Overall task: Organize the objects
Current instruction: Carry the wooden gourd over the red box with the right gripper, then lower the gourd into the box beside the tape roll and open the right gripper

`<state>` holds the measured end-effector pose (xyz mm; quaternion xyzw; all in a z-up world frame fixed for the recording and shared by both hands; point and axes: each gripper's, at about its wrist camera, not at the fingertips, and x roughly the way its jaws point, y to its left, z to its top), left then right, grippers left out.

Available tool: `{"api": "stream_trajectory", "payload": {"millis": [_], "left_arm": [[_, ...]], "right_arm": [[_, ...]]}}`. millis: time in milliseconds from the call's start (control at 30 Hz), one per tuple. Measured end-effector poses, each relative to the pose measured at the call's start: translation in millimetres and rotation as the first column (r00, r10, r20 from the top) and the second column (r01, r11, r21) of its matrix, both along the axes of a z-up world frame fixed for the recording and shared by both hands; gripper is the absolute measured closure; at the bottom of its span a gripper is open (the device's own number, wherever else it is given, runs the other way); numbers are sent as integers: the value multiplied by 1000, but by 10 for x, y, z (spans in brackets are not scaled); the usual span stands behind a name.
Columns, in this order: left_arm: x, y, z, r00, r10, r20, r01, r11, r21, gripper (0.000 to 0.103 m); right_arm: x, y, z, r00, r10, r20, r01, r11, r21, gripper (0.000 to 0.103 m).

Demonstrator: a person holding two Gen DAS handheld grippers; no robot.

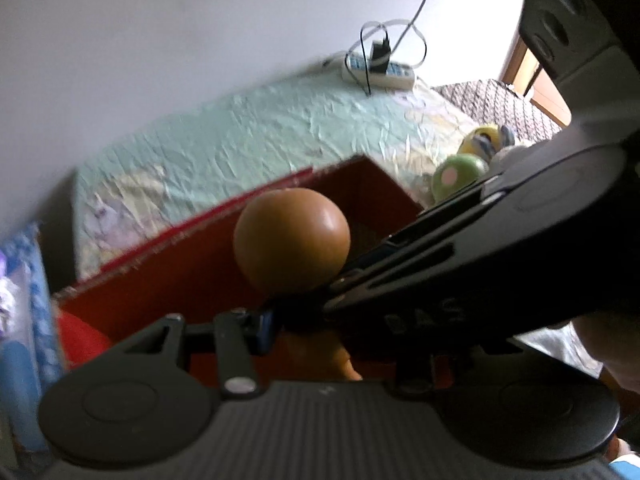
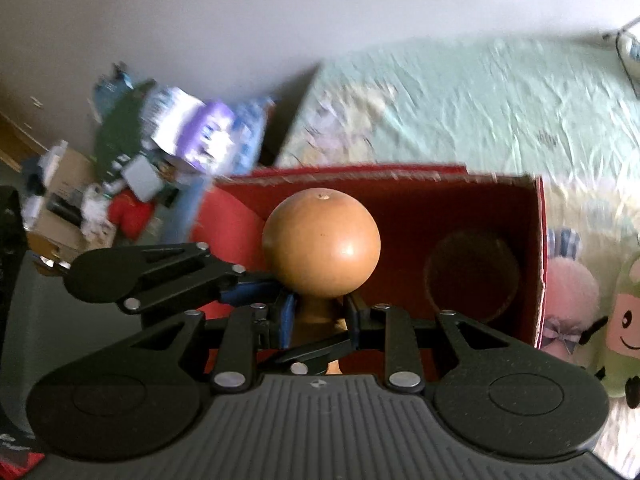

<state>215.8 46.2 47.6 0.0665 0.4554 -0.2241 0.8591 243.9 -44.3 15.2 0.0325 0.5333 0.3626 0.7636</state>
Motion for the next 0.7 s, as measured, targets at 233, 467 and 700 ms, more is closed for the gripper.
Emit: {"api": "stream_trajectory", "payload": {"millis": [233,467,700], "left_arm": [[145,-79,-377,993,-33,-115,36,999,27,65],[242,-116,-627,981,-30,-190,46,996,78,51],[213,-94,-684,978,-27,-209,46,995,86,53]], "right_arm": [[146,37,-331,991,-32,-128,21,996,-85,74],[202,67,-575,977,-53,-205,26,991,-134,75],[219,106,-712,978,-63,-199,17,975,-223,78]]}}
